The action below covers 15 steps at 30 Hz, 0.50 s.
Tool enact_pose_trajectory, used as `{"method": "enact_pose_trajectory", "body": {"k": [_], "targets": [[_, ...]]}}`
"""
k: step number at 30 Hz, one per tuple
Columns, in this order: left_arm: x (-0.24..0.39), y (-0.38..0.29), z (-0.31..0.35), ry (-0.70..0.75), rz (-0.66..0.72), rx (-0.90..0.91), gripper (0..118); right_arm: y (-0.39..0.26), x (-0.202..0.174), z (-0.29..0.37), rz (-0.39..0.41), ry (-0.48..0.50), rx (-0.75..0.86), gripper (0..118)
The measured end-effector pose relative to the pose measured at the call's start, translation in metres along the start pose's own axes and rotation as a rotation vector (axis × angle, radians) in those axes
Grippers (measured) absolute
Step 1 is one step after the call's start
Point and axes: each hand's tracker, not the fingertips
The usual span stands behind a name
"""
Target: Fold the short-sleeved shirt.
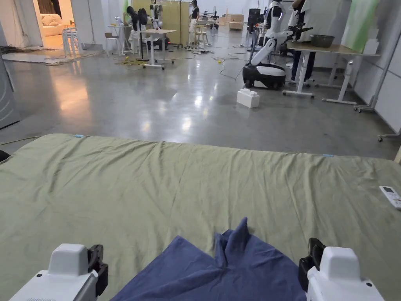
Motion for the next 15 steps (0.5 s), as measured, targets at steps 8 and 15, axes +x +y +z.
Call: {"method": "enact_pose_trajectory", "body": {"k": [8,15], "targets": [[-0.069,-0.040,-0.032,0.054,0.101,-0.370,0,-0.018,-0.012,-0.022,0.028,0.036,-0.083,1],[-0.093,-0.069,-0.058,0.092,0.197,-0.551,77,-0.031,-0.028,-0.036,0.094,0.055,-0.143,1]]}}
